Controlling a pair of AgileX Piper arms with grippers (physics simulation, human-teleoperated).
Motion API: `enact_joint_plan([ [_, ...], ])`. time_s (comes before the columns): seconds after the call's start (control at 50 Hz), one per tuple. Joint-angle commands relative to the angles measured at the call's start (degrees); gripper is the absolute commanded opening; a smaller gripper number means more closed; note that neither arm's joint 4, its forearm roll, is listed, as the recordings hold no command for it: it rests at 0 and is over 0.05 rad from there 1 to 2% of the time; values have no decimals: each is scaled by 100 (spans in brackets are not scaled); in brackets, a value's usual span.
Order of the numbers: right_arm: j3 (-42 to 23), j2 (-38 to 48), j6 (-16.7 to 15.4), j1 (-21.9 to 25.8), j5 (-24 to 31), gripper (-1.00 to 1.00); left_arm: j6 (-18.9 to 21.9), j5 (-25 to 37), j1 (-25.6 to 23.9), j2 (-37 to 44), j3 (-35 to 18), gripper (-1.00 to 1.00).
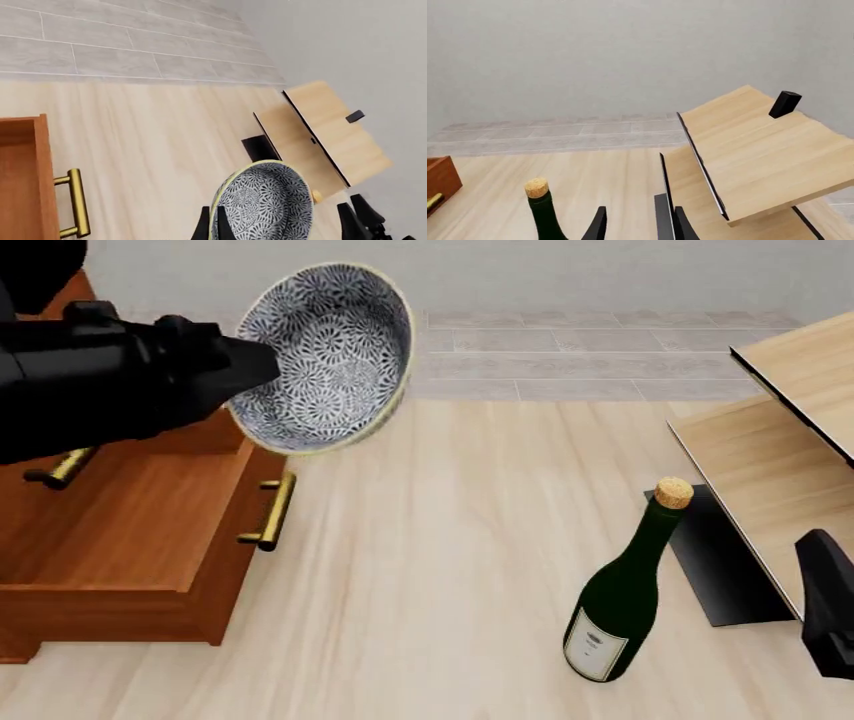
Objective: Put the bowl on top of the cabinet.
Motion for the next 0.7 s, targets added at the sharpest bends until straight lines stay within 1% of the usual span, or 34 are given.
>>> enact_joint_plan([
  [0.02,23,0,-13,9,-10,100,334,1302,570,-61,-1068,-100],
  [0.06,21,0,-17,10,-5,100,177,1376,500,-17,-1181,-100],
  [0.08,37,0,-21,14,-16,100,193,1588,717,104,-1299,-100],
  [0.1,46,0,-21,14,-26,100,174,1601,669,133,-1360,-100],
  [0.12,41,0,-21,11,-23,100,188,1618,644,148,-1432,-100],
  [0.14,20,0,-25,10,-5,100,195,1728,805,198,-1541,-100],
  [0.18,9,0,-28,9,2,100,202,1820,853,273,-1636,-100],
  [0.2,13,0,-26,4,-4,100,342,1944,1096,326,-1776,-100],
  [0.24,9,0,-25,1,-4,100,408,2043,1217,403,-1930,-100],
  [0.28,12,0,-27,-3,-9,100,356,2231,1375,609,-2041,-100],
  [0.3,13,0,-26,-5,-12,100,264,2253,1354,669,-2075,-100],
  [0.34,7,0,-23,-10,-6,100,277,2390,1584,824,-2229,-100],
  [0.36,7,0,-23,-10,-6,100,277,2391,1584,825,-2231,-100],
  [0.44,13,0,-26,-3,-10,100,135,2621,1805,1147,-2604,-100],
  [0.46,7,0,-24,-4,-3,100,165,2663,1819,1214,-2695,-100],
  [0.48,4,0,-22,-4,-1,100,67,2764,1874,1308,-2733,-100],
  [0.5,0,0,-20,-7,2,100,98,2806,1878,1364,-2810,-100],
  [0.52,-6,0,-20,-11,6,100,132,2876,2057,1389,-2852,-100],
  [0.6,7,0,-17,-14,-9,100,92,3106,2220,1609,-3093,-100],
  [0.62,6,0,-15,-13,-6,100,268,3198,2422,1630,-3240,-100],
  [0.68,12,0,-11,-14,-16,100,208,3231,2351,1690,-3375,-100],
  [0.7,1,0,-10,-10,-7,100,136,3295,2416,1731,-3423,-100],
])
